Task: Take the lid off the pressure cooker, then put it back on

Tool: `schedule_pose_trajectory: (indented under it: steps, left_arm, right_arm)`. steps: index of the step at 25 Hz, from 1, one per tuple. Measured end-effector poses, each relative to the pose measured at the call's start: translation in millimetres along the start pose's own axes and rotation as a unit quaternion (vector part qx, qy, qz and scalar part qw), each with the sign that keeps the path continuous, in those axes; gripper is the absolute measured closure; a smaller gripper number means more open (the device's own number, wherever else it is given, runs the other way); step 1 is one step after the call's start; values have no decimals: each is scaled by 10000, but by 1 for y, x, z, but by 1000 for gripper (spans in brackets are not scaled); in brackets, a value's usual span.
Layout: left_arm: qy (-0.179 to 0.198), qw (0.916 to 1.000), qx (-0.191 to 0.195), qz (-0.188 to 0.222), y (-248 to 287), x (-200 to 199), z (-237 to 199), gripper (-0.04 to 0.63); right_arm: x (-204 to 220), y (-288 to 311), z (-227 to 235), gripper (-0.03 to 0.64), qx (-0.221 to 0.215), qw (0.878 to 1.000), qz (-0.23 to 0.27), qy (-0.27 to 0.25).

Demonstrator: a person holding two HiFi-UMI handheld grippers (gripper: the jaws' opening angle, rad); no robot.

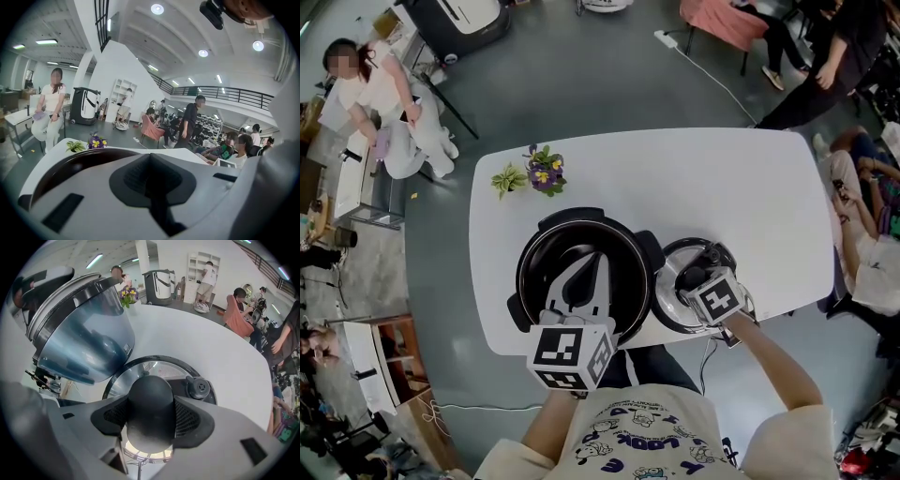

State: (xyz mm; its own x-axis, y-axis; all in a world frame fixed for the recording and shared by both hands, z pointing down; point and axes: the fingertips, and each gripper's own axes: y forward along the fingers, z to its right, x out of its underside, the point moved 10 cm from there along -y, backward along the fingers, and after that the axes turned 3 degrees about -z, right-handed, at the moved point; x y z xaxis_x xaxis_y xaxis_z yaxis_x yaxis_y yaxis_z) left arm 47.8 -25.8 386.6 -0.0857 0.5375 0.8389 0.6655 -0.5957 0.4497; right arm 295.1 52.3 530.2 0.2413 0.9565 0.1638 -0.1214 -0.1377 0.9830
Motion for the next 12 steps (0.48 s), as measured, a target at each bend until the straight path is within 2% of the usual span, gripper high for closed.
schedule_pose_trajectory:
  steps: [3, 7, 12]
  left_arm:
    - [-6, 10000, 0, -3, -2, -1, -1, 581]
    - [-8, 10000, 14, -15, -2, -1, -2, 581]
    - [-12, 10000, 34, -10, -2, -1, -1, 581]
  right_arm:
    - [6, 4, -10, 321, -290, 9993, -157, 171]
    - [11, 7, -12, 321, -210, 9991, -314, 172]
    - [13, 6, -11, 319, -174, 9996, -158, 168]
